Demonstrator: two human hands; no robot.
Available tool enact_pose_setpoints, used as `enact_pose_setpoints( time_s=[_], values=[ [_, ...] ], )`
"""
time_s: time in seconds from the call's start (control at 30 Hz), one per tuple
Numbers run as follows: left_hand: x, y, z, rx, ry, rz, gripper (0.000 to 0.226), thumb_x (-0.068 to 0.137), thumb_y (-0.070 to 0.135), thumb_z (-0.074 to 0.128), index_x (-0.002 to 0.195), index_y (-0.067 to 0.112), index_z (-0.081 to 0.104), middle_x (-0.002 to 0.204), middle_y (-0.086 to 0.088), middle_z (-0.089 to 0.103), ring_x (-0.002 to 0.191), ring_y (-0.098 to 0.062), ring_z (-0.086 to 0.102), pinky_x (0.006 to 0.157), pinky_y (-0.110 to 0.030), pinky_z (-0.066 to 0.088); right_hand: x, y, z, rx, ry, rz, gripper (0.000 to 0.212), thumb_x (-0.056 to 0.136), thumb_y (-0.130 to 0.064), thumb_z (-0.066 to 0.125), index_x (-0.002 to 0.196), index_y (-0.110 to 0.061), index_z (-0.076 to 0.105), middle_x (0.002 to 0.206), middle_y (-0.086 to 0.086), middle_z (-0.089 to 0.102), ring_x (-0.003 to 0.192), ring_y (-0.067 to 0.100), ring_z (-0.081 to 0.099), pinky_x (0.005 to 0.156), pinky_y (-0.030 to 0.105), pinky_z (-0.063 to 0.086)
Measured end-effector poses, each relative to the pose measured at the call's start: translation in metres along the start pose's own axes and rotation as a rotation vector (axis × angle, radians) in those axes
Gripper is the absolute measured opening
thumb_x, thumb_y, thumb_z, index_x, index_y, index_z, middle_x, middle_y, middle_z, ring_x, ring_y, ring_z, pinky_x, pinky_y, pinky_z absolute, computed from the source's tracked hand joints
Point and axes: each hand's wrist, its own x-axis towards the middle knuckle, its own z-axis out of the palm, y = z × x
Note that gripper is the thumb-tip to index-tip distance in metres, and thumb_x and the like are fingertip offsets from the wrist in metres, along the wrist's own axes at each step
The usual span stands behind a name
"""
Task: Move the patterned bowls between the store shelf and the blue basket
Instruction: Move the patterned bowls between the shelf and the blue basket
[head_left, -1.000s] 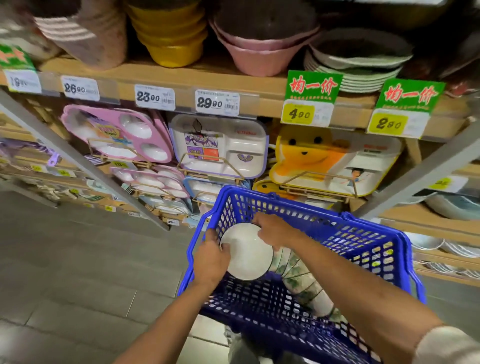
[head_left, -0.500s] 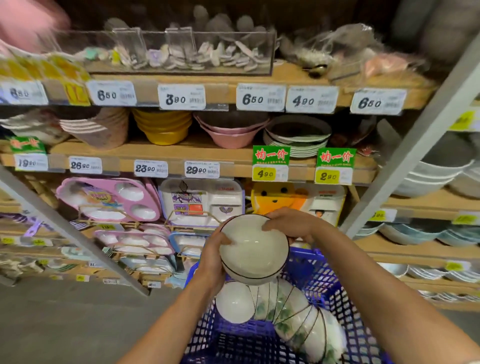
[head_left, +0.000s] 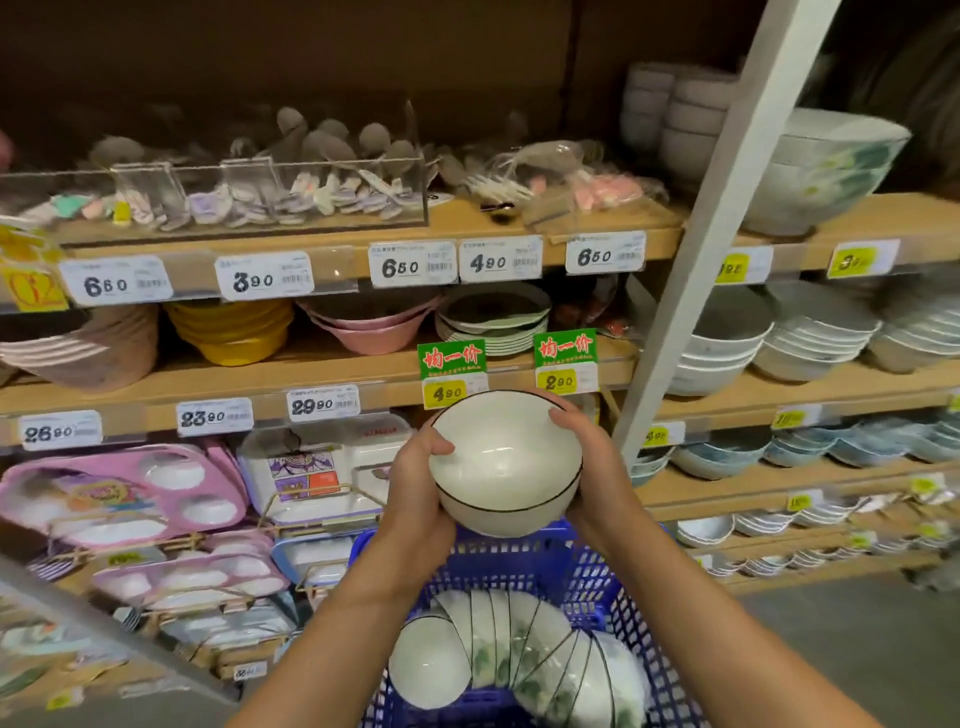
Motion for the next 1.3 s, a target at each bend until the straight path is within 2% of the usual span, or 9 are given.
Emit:
enact_pose_setpoints(
  time_s=[0.2, 0.37, 0.43, 0.57, 0.63, 0.73, 0.97, 1.17, 1.3],
  values=[
    [-0.008, -0.028, 0.087, 0.059, 0.027, -0.021, 0.032, 0.088, 0.03, 0.04, 0.103, 0.017, 0.065, 0.085, -0.006, 0.076, 0.083, -0.031, 0.066, 0.07, -0.037, 0.051, -0.035, -0.047, -0.067, 0.135, 0.12, -0.083, 0.036, 0.088, -0.011, 0.041, 0.106, -0.021, 0.07, 0.097, 0.004, 0.075, 0.082, 0.023, 0.072, 0.06, 0.033, 0.057],
    [-0.017, -0.076, 0.186, 0.006, -0.048, 0.067, 0.032, 0.091, 0.028, 0.037, 0.08, 0.018, 0.065, 0.069, -0.001, 0.073, 0.061, -0.017, 0.069, 0.047, -0.019, 0.051, -0.062, -0.095, -0.147, 0.196, 0.269, -0.17, 0.035, 0.086, -0.01, 0.041, 0.098, -0.019, 0.072, 0.093, 0.007, 0.074, 0.087, 0.026, 0.066, 0.066, 0.033, 0.054],
    [-0.023, -0.101, 0.229, 0.006, -0.066, 0.135, 0.031, 0.092, 0.027, 0.038, 0.084, 0.018, 0.066, 0.074, 0.0, 0.073, 0.068, -0.016, 0.068, 0.05, -0.019, 0.051, -0.076, -0.116, -0.185, 0.192, 0.343, -0.211, 0.036, 0.085, -0.01, 0.042, 0.088, -0.022, 0.076, 0.089, 0.004, 0.074, 0.088, 0.027, 0.064, 0.068, 0.034, 0.052],
    [-0.032, -0.147, 0.306, 0.023, -0.099, 0.204, 0.037, 0.091, 0.026, 0.039, 0.114, 0.015, 0.067, 0.104, -0.006, 0.072, 0.095, -0.021, 0.066, 0.072, -0.029, 0.053, -0.103, -0.154, -0.258, 0.177, 0.442, -0.259, 0.034, 0.085, -0.012, 0.045, 0.08, -0.024, 0.076, 0.087, 0.003, 0.073, 0.083, 0.026, 0.064, 0.06, 0.032, 0.052],
    [-0.037, -0.169, 0.342, 0.025, -0.144, 0.201, 0.043, 0.087, 0.027, 0.042, 0.12, 0.014, 0.065, 0.11, -0.008, 0.07, 0.098, -0.022, 0.065, 0.069, -0.025, 0.054, -0.117, -0.172, -0.294, 0.161, 0.491, -0.269, 0.033, 0.085, -0.013, 0.045, 0.08, -0.024, 0.076, 0.088, 0.004, 0.073, 0.082, 0.026, 0.064, 0.056, 0.031, 0.051],
    [-0.044, -0.194, 0.387, 0.032, -0.196, 0.178, 0.047, 0.076, 0.031, 0.045, 0.115, 0.015, 0.066, 0.113, -0.011, 0.07, 0.101, -0.026, 0.065, 0.077, -0.033, 0.053, -0.132, -0.195, -0.337, 0.155, 0.526, -0.298, 0.031, 0.086, -0.013, 0.043, 0.092, -0.022, 0.073, 0.102, 0.01, 0.069, 0.088, 0.03, 0.062, 0.062, 0.033, 0.051],
    [-0.031, -0.221, 0.459, 0.049, -0.24, 0.168, 0.038, 0.088, 0.014, 0.037, 0.112, 0.014, 0.067, 0.117, -0.014, 0.068, 0.106, -0.029, 0.061, 0.082, -0.037, 0.049, -0.132, -0.236, -0.4, 0.154, 0.592, -0.334, 0.035, 0.083, -0.013, 0.044, 0.076, -0.025, 0.076, 0.085, 0.004, 0.071, 0.081, 0.028, 0.061, 0.066, 0.034, 0.05],
    [0.005, -0.216, 0.496, 0.072, -0.265, 0.163, 0.032, 0.087, 0.017, 0.04, 0.098, 0.023, 0.069, 0.097, -0.002, 0.073, 0.096, -0.026, 0.064, 0.076, -0.037, 0.052, -0.098, -0.266, -0.422, 0.212, 0.573, -0.319, 0.038, 0.086, -0.012, 0.043, 0.069, -0.025, 0.075, 0.062, -0.004, 0.071, 0.053, 0.015, 0.067, 0.041, 0.025, 0.049],
    [0.04, -0.198, 0.515, 0.101, -0.256, 0.193, 0.031, 0.086, 0.02, 0.042, 0.092, 0.026, 0.072, 0.1, -0.004, 0.074, 0.093, -0.024, 0.067, 0.074, -0.038, 0.053, -0.054, -0.29, -0.426, 0.188, 0.54, -0.336, 0.033, 0.084, -0.014, 0.043, 0.099, -0.021, 0.073, 0.091, 0.005, 0.071, 0.079, 0.025, 0.064, 0.053, 0.028, 0.052]
  ],
)
